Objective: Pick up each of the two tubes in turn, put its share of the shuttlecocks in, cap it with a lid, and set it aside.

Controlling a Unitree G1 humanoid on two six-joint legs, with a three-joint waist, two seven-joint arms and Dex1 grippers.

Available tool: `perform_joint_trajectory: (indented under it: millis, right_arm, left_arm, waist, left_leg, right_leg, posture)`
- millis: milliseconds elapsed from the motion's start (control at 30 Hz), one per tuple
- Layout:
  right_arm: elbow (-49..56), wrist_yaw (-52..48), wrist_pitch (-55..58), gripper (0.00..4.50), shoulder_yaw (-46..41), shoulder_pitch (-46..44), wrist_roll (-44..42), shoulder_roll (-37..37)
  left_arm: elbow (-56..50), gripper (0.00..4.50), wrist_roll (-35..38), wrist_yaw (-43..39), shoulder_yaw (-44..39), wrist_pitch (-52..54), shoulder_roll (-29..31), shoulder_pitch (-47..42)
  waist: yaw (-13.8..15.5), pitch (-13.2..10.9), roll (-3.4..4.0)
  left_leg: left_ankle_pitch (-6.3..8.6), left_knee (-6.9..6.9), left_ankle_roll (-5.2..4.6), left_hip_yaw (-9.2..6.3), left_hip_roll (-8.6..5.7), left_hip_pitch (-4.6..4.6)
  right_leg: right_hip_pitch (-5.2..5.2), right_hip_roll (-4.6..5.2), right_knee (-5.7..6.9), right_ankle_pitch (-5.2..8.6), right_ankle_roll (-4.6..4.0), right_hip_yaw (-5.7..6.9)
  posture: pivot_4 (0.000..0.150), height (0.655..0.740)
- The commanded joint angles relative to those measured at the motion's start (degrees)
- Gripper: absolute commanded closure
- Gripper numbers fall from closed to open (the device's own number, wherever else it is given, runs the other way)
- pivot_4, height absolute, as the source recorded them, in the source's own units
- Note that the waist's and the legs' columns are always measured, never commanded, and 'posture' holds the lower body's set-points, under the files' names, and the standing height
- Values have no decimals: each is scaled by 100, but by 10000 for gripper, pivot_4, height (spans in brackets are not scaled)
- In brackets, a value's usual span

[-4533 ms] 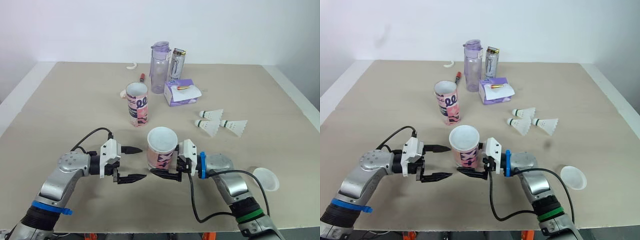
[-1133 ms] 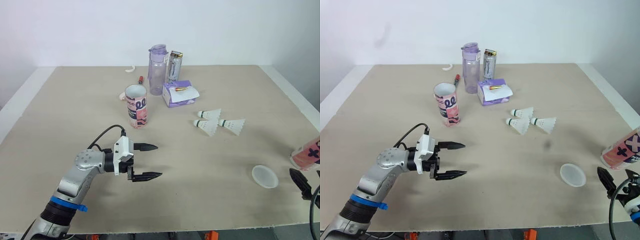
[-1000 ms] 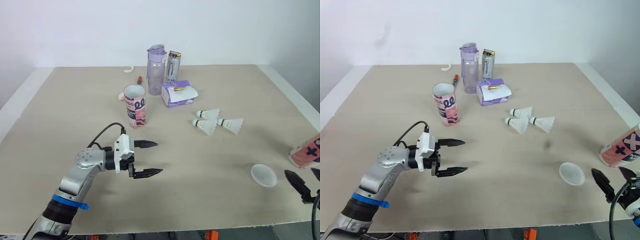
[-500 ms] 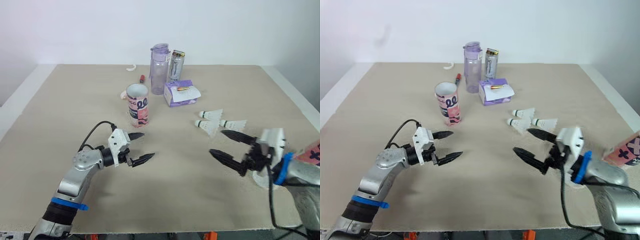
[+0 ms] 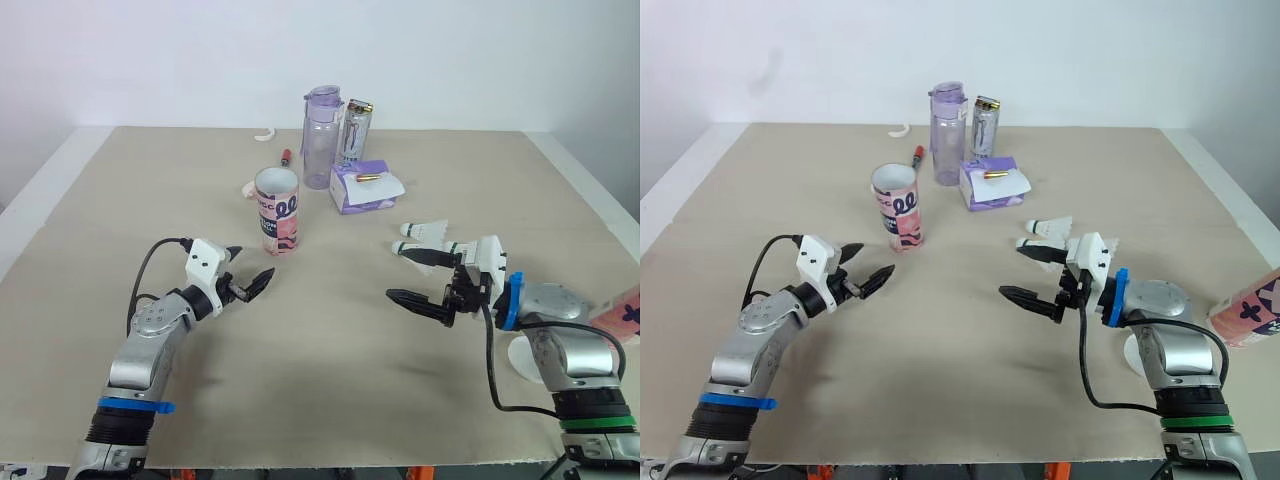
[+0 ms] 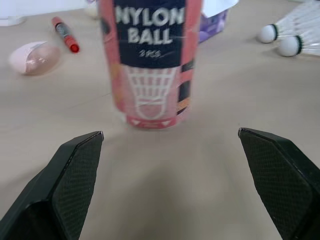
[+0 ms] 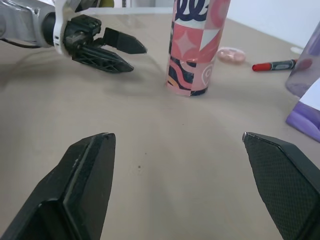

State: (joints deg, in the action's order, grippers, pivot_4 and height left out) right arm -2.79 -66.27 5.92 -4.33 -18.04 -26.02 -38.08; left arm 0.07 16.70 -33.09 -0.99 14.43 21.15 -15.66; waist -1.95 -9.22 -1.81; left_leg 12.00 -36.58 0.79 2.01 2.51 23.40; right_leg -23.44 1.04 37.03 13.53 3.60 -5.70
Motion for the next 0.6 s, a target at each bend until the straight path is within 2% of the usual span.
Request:
perform_joint_trajectory:
  millis: [33, 600]
  right_arm:
    - [-53, -42, -175, 1375, -10, -225, 72, 22]
    - [188, 154, -95, 1375, -73, -137, 104, 75]
  left_arm:
    - [249, 0, -42, -94, -116, -181, 69, -231]
    - [2765, 0, -413, -994, 83, -1114, 38, -1899]
  waist:
    - [0, 0, 0]
    - [21, 0, 1]
  left_leg:
    - [0, 0, 0, 0, 0, -1]
    - [0, -1, 1, -1, -1, 1]
  right_leg:
    - [0, 0, 0, -1, 0, 0]
    - [-1, -4, 1, -2, -2, 1]
  posture:
    - [1500, 7400]
    - [1500, 7400]
